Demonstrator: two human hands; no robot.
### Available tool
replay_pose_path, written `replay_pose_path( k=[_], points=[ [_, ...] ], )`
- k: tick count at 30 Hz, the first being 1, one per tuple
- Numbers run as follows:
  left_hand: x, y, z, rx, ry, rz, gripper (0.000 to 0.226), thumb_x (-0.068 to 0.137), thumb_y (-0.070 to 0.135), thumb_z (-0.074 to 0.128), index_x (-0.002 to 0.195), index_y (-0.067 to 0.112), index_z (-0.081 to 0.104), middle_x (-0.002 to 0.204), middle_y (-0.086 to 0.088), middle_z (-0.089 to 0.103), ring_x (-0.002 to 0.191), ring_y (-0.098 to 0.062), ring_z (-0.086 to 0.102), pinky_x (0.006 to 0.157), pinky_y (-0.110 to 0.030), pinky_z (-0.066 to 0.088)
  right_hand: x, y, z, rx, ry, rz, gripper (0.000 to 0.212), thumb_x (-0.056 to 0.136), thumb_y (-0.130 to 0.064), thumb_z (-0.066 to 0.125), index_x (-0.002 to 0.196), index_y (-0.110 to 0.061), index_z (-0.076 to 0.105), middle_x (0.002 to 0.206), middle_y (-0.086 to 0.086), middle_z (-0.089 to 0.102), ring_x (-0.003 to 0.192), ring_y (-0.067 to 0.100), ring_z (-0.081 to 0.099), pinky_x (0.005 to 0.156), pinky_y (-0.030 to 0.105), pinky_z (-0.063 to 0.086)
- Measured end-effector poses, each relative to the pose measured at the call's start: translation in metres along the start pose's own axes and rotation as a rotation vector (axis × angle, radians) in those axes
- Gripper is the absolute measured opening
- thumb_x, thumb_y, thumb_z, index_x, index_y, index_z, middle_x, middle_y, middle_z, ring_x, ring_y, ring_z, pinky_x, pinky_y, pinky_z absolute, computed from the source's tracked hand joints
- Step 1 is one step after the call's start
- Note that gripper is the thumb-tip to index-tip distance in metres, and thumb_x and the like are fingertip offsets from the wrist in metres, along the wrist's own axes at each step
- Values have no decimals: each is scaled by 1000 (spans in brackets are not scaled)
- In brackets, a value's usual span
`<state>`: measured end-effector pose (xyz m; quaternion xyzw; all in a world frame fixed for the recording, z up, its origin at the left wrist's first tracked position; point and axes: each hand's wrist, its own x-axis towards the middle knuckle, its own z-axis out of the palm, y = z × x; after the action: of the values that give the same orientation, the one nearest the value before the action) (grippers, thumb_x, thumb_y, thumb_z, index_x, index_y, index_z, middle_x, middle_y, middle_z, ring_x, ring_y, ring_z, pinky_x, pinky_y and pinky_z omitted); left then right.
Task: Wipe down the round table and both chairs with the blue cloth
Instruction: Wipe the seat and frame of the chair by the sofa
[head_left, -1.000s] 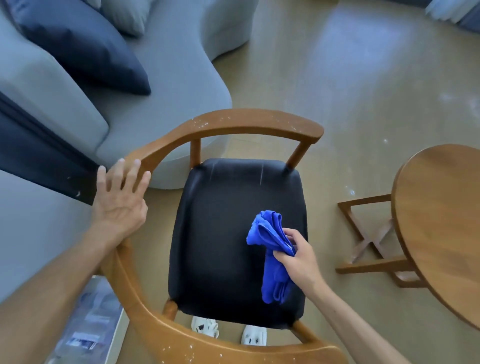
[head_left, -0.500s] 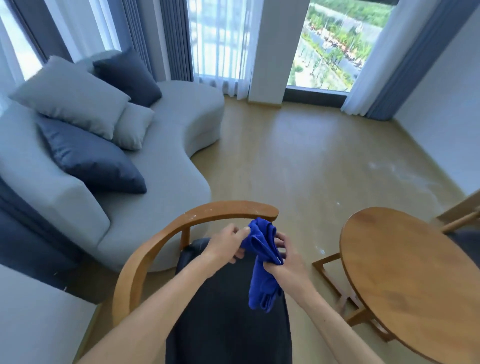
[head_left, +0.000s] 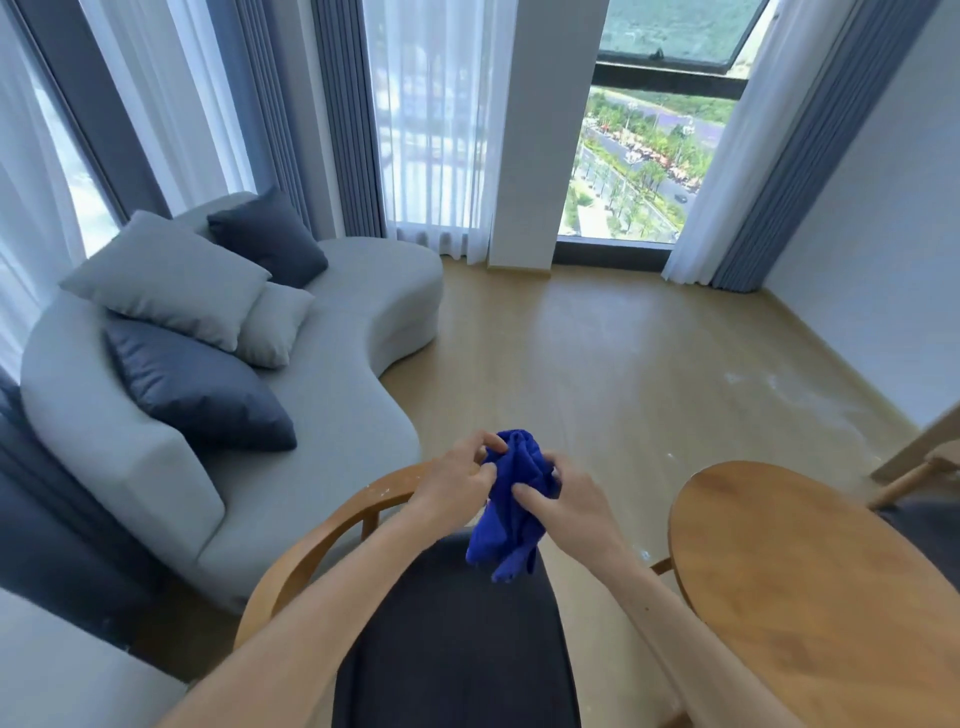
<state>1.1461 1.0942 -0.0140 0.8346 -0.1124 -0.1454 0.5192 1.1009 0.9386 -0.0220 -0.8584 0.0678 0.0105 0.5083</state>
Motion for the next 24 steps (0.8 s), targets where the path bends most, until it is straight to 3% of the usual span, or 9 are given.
replay_pose_path(
  k=[2,4,6,12,16,19,21,24],
  points=[
    [1,2,-11,56,-5,56,32,93,4,39,106,29,54,96,-6,64,87,-28,62,82,-42,55,5,-1,-16,-72,4,-9,18,84,-11,59,93,-26,59,81,-7,66,78,13,62,63,19,45],
    [4,0,-26,119,2,103,33,92,2,39,100,30,53,93,-6,63,81,-26,62,70,-24,56,10,1,-36,-161,40,-21,18,81,-6,56,89,-22,61,79,-4,66,76,13,60,61,19,43],
    [7,-1,-39,204,-5,141,35,93,2,37,95,35,47,90,-1,61,73,-16,59,56,-9,45,14,3,-50,-255,60,-67,16,81,-5,55,87,-19,62,78,-4,65,75,12,58,59,15,39],
    [19,4,-35,368,-21,190,33,99,7,28,110,31,47,104,3,51,88,-8,54,62,-13,40,21,-1,-64,-307,26,-198,26,81,-3,51,84,-27,57,73,-13,61,67,-1,55,57,10,40],
    [23,5,-33,401,-35,184,40,99,7,25,122,25,52,108,7,47,94,-7,48,67,-13,37,19,-1,-71,-289,-53,-244,43,85,-2,47,107,-39,53,91,-27,59,85,-7,56,65,5,41],
    [23,9,-31,429,-52,205,38,98,5,26,105,31,52,100,12,45,90,-6,48,66,-14,36,17,-3,-76,-299,-122,-289,54,87,0,42,121,-43,47,106,-25,57,96,-7,53,74,5,38],
    [23,11,-31,440,-67,219,38,95,1,26,94,32,49,96,12,49,87,-10,51,65,-15,37,16,-2,-79,-301,-147,-318,56,88,2,40,116,-45,49,112,-17,56,102,-5,50,77,5,35],
    [22,14,-32,441,-98,216,41,91,0,24,94,33,48,95,8,56,86,-13,55,65,-20,43,15,1,-83,-306,-166,-335,51,90,4,38,103,-43,52,110,-9,52,100,0,48,75,5,36]
  ],
)
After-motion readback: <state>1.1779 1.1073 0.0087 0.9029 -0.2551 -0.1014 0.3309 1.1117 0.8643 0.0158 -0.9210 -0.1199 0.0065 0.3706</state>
